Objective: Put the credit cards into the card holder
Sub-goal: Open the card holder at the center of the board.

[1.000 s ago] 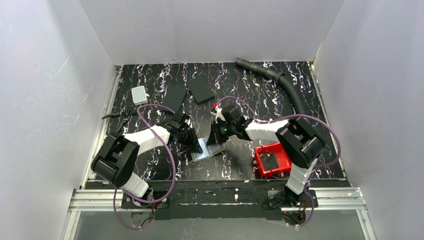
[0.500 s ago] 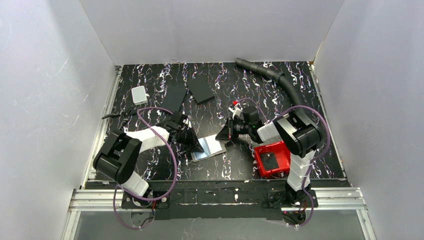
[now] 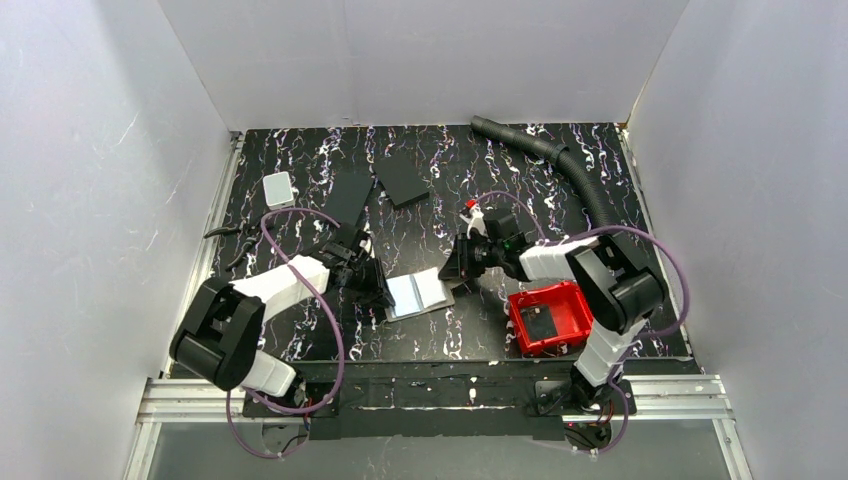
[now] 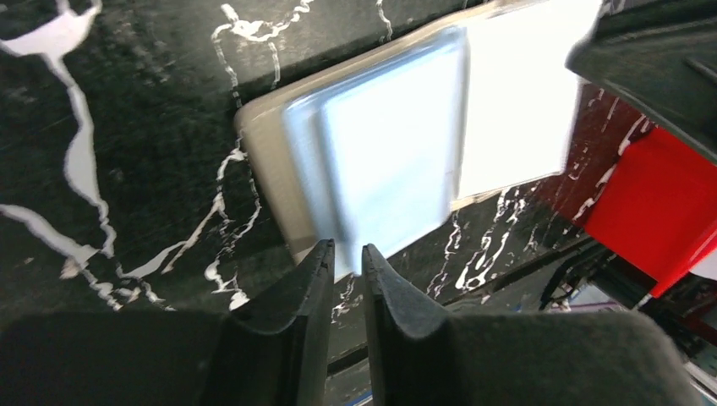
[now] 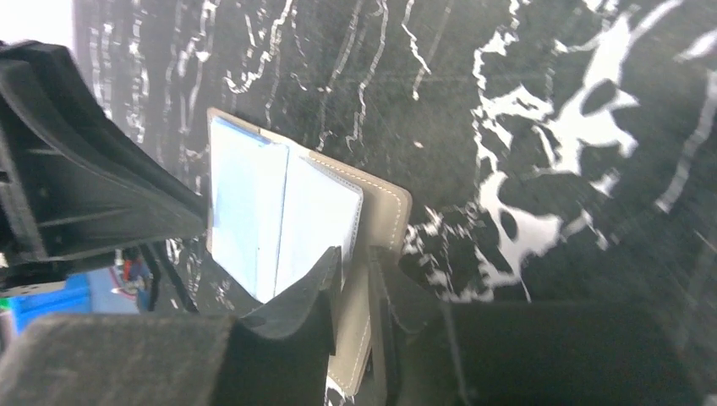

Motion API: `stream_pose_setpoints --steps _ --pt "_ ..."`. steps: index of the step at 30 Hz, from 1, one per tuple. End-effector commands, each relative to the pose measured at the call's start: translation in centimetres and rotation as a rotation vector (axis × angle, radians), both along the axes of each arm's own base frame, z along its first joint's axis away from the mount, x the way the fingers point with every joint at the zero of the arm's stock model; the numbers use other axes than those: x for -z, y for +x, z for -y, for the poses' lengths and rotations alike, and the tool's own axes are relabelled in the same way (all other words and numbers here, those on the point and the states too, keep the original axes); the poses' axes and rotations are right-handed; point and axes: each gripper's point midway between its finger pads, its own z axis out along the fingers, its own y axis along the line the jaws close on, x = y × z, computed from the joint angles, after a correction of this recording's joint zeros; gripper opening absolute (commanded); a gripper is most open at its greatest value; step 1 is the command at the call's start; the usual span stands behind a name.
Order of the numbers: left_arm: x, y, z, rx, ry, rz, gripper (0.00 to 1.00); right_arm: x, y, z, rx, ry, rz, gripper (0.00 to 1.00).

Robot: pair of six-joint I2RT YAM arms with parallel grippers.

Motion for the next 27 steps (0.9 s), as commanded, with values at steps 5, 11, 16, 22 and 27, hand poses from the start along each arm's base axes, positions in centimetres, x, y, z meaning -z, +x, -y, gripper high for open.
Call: stream_pose_setpoints --steps 5,11,16,22,27 --pt "-5.2 0.8 0.3 0.053 -0.025 0.080 0.28 -4.9 -0.1 3.4 0.020 -0.207 0.038 0.44" --pt "-9.6 1.2 1.3 0.086 -0.102 0.148 0.39 -9.3 -0.1 5.1 0.060 -0.256 0.107 0.58" --pt "-12.4 0.3 2.8 0.130 -0.195 0.163 0.51 -12.0 -0.5 9.9 0.195 -0.354 0.145 0.68" --pt "-15.9 -1.2 5.3 0.202 -0.285 0.198 0.66 -15.9 -1.5 19.4 0.549 -0.506 0.131 0.75" --pt "-17.1 -2.0 8.7 0.277 -0.327 0.204 0.71 -16.4 -3.3 26.1 0.804 -0.559 0.037 0.93"
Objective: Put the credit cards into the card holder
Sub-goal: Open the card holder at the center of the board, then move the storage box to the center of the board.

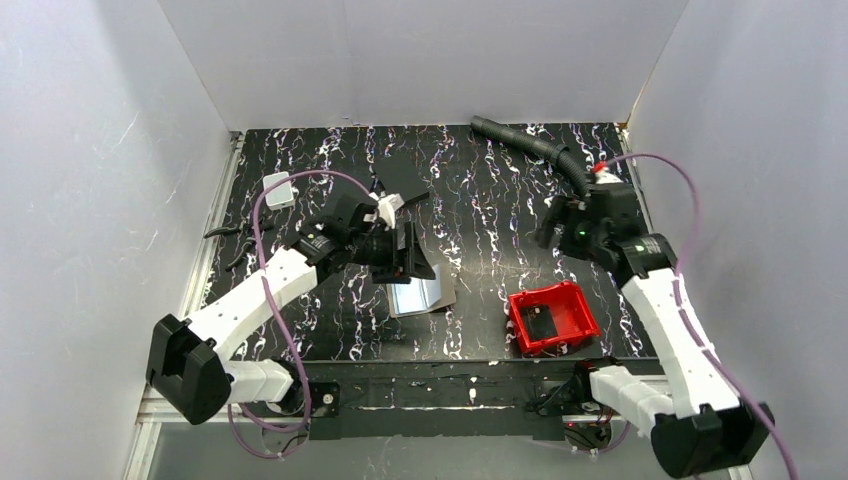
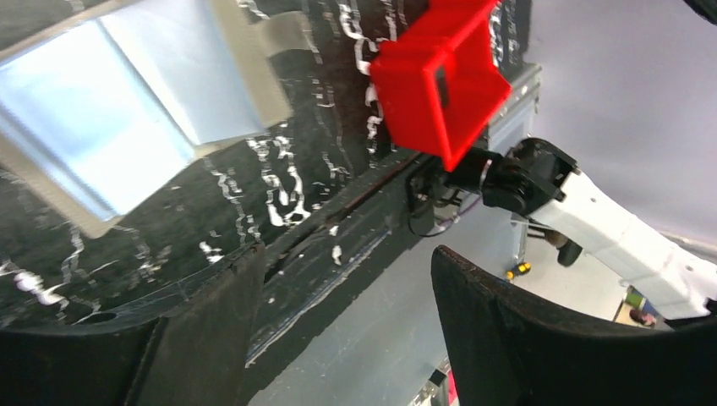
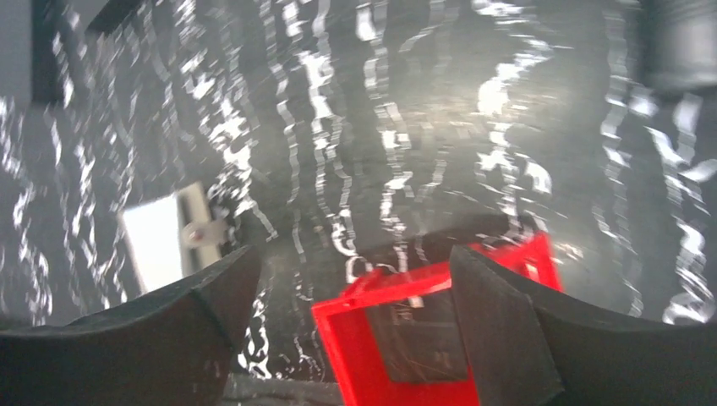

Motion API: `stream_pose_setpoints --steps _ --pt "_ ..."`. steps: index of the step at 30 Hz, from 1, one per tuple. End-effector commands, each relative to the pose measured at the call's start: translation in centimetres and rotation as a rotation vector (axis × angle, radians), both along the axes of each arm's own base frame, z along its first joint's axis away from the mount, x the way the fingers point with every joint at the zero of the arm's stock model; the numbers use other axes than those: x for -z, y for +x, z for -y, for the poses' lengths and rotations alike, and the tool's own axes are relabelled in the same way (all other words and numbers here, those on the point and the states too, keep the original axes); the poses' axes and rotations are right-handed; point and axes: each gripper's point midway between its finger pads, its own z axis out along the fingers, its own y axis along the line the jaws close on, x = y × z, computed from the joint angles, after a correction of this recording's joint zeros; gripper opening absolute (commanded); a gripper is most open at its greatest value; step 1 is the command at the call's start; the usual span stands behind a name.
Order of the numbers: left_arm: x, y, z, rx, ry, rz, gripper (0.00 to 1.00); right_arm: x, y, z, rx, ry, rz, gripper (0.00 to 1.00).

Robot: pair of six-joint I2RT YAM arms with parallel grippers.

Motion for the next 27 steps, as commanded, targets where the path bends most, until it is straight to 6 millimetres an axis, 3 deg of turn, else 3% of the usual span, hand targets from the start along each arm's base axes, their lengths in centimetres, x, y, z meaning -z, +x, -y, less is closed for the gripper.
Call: stream_pose_setpoints --steps 1,5,9,15,22,27 --pt "-2.2 -1.1 3.4 0.092 -0.063 0.013 0.71 1.3 -2.9 5.5 0.234 -0.044 -0.126 0.95" --pt "-1.1 -1.5 6.1 0.154 -0.048 -0.008 0.72 3.9 -4.0 3.8 0.194 0.102 -0.231 0.94" --pt "0.3 -1.6 7.0 0.169 -0.028 -0.024 0.72 3.8 -4.1 2.1 0.137 0.195 -0.206 0.98" --pt "2.9 -1.6 5.9 0.142 0.037 -0.032 0.72 6.7 -6.6 -0.2 0.093 0.326 -0.298 0.98" --pt "4.0 -1.9 4.8 0.119 0.082 -0.036 0.72 9.6 -6.8 -1.8 0.127 0.412 -0.318 0.98" --pt "4.6 -1.4 3.3 0.072 0.138 -0.007 0.73 10.0 -5.8 -3.7 0.156 0.481 -0.277 0.95"
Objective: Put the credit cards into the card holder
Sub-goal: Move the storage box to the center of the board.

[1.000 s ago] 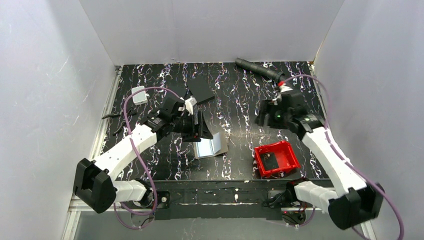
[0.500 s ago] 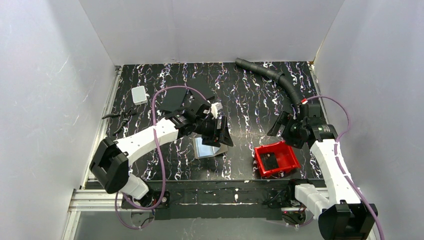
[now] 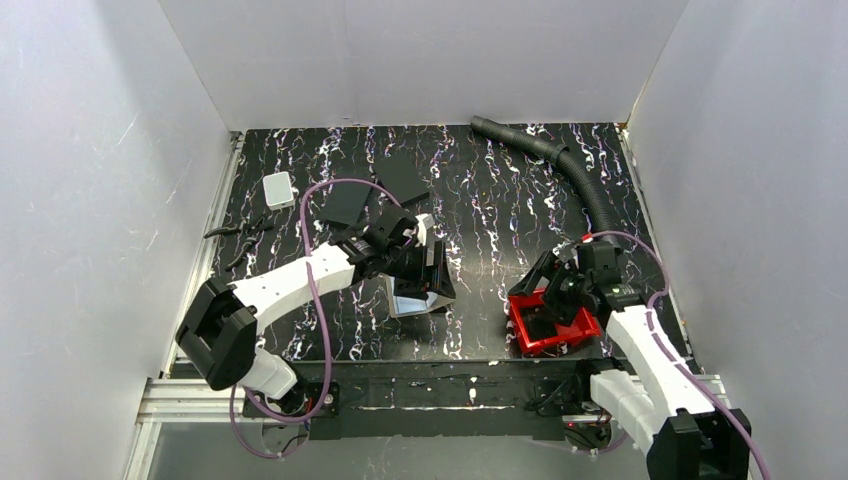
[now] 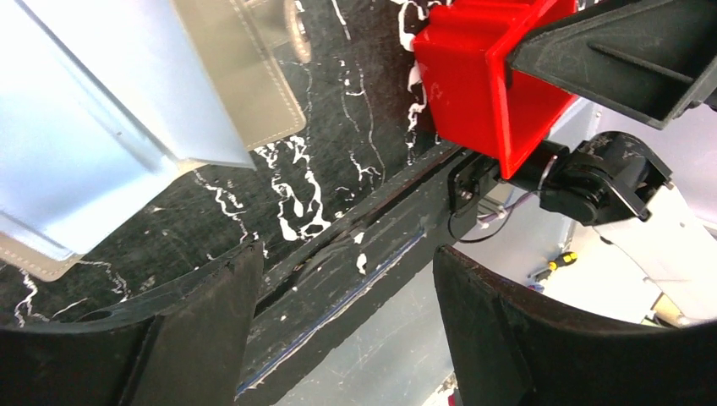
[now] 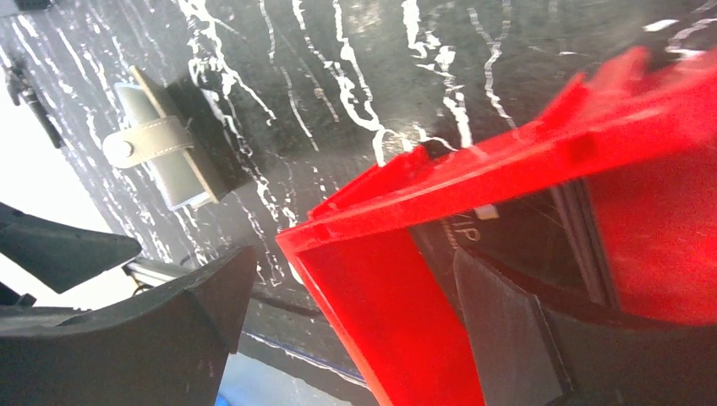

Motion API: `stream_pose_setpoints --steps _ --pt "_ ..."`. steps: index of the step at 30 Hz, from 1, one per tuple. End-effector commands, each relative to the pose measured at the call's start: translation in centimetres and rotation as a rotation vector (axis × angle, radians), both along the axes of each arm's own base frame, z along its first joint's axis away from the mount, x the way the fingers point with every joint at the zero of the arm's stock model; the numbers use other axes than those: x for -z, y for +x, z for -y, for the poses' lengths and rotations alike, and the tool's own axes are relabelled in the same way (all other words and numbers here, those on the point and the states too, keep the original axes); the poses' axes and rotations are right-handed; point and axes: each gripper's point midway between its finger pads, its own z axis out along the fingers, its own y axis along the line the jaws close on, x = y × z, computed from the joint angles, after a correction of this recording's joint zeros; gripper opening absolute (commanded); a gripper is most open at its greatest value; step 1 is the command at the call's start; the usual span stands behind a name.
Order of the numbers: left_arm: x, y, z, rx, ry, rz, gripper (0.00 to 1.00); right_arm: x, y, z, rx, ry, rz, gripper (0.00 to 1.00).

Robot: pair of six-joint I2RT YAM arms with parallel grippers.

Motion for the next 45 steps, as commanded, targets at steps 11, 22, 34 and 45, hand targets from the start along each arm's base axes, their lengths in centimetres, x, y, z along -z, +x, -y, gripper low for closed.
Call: stream_pose_setpoints --steps 11,22,34,45 --pt "0.9 0.5 -3.5 -0.063 0.065 0.037 0.73 -2.8 7.9 -5.4 0.107 0.110 0.240 0.93" --pt "-1.6 0.4 -2.1 -0.021 -0.028 0.023 0.73 -2.9 11.4 -4.4 -0.163 -0.195 0.333 0.98" --pt "-3.9 1.7 1.6 0.033 -0.111 -0.003 0.73 -0.5 9.4 1.7 -0.207 -0.216 0.231 0.98" --pt "-3.1 2.7 4.8 0.059 -0.116 -0.033 0.73 2.0 9.0 1.3 -0.239 -0.192 0.220 0.99"
